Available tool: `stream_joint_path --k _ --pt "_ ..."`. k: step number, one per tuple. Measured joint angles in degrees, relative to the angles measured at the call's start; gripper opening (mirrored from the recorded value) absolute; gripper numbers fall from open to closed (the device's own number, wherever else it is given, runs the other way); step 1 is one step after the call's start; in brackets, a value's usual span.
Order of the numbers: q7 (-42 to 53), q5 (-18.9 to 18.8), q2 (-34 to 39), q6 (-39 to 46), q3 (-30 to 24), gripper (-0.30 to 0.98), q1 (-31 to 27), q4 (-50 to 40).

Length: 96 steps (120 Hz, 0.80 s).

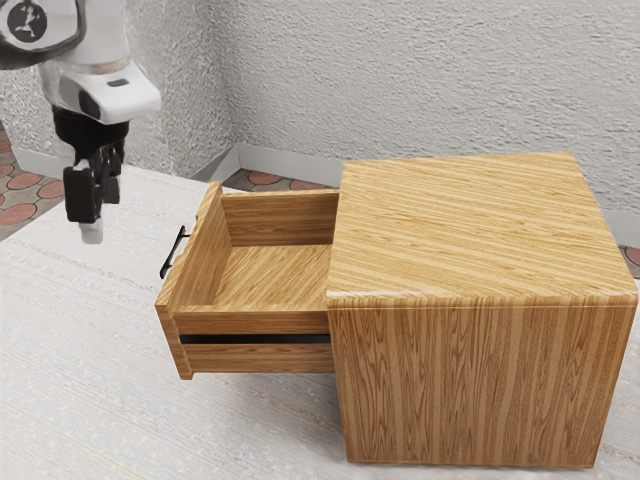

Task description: Push the drawer handle with one arm to close the drawer

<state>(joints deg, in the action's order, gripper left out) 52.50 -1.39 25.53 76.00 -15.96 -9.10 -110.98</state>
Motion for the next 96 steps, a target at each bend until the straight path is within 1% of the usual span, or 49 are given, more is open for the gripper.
stream_joint_path --k 5,11,20,33,41,52,59,67,80,96 --pt "0.41 0.02 -0.52 2.72 0.62 0.69 -0.16 -3.32" --pt "0.89 0.01 -2.39 5.30 1.34 0.69 -0.17 -5.00" --pt "1.48 0.02 -5.52 8.17 1.72 0.69 0.17 -5.85" --pt "2.18 0.02 -6.58 10.82 2.52 0.67 -0.09 -6.12" --pt "2.89 -0.02 -7.22 11.87 4.50 0.58 -0.17 -6.18" --pt "3.83 -0.63 -8.47 13.09 7.61 0.36 -0.31 -6.27" --pt "4.55 -1.41 -9.80 14.58 8.31 0.24 -0.32 -6.20" --pt "5.45 -2.01 -11.82 17.16 8.61 0.13 -0.32 -6.15" --pt "6.88 -2.60 -13.80 21.64 8.66 0.02 -0.31 -6.05" --pt "8.70 -2.85 -14.71 26.06 8.54 -0.04 -0.01 -5.92"
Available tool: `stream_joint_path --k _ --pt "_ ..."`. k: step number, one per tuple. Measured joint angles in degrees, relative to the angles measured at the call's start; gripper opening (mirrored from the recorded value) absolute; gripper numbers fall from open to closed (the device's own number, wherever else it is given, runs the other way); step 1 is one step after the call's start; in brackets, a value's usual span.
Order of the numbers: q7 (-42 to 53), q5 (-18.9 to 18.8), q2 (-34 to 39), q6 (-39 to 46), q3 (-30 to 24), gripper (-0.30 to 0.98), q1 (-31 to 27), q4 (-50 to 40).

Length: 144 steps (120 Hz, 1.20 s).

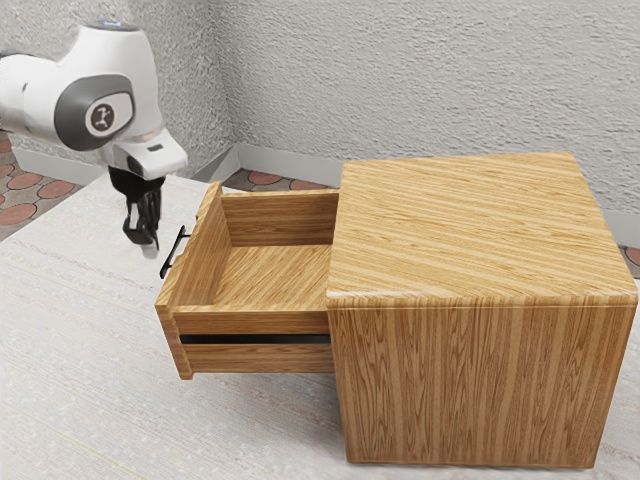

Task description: Push the drawer handle with one arm to close the drawer

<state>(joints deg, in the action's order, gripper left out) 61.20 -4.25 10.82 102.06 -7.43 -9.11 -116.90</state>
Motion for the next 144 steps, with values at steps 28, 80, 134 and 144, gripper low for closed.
stream_joint_path --k 28,80,134,144 --pt "2.32 0.29 -0.13 3.52 -1.00 -0.09 0.59 -0.02" --pt "4.01 2.87 -0.94 5.03 -4.71 -0.10 0.63 0.03" --pt "0.73 4.82 -3.10 5.20 -8.50 -0.10 0.69 2.50" --pt "-0.02 5.05 -3.14 5.19 -8.86 -0.10 0.61 2.98"
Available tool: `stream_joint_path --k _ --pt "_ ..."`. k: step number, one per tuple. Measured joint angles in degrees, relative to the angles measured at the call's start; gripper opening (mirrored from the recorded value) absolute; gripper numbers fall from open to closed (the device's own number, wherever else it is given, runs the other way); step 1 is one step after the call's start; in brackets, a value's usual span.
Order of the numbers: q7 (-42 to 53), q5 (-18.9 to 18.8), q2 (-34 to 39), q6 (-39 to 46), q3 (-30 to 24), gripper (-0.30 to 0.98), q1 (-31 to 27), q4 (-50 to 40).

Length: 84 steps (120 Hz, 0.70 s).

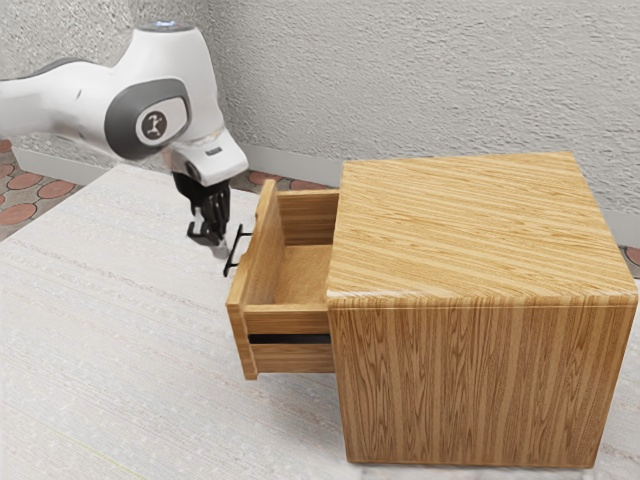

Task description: Push the drawer handle with one arm to close the drawer

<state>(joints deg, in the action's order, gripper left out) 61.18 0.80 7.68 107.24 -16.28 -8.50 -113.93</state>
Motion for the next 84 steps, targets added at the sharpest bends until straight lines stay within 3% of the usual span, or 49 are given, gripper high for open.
stream_joint_path --k 84 --pt "-6.83 1.19 -9.03 -0.03 -5.69 -0.10 0.48 9.35"
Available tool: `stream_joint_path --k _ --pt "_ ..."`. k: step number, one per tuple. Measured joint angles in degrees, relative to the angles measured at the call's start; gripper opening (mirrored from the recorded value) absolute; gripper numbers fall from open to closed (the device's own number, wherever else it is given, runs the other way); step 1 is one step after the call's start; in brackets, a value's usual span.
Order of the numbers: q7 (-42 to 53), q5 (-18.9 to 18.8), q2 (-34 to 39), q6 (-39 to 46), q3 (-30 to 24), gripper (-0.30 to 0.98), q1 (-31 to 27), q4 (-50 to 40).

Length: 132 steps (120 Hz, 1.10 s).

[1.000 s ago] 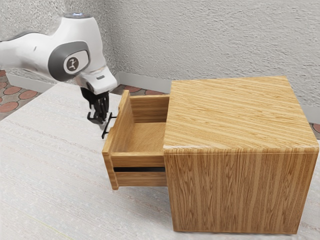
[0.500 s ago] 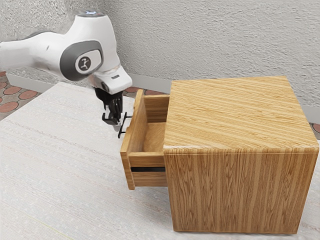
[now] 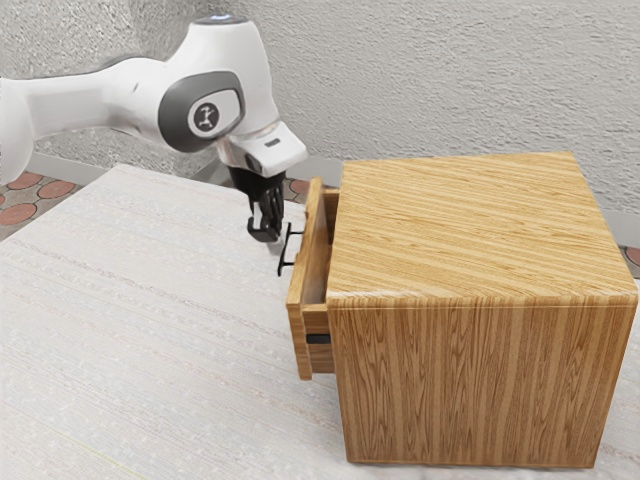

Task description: Push the drawer handle with one arm to close the drawer

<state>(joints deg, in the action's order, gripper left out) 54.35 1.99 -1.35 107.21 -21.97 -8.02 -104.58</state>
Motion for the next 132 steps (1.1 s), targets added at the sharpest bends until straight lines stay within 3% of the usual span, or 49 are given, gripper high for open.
stream_joint_path --k 71,83,93,108,125,132 --pt "-4.78 -0.25 -3.27 0.05 -4.10 -0.10 1.70 3.42" --pt "-5.66 -0.19 -1.91 -0.38 -4.12 -0.10 1.57 3.03" --pt "-6.28 -0.16 3.71 -2.83 -4.03 -0.10 0.45 2.96" --pt "-5.91 -0.27 14.73 -11.65 1.14 -0.10 -1.44 3.01" --pt "-3.62 -2.85 16.09 -18.11 10.05 -0.10 -2.42 3.28" --pt "-2.74 -3.74 14.49 -19.70 12.11 0.03 -2.21 3.67"
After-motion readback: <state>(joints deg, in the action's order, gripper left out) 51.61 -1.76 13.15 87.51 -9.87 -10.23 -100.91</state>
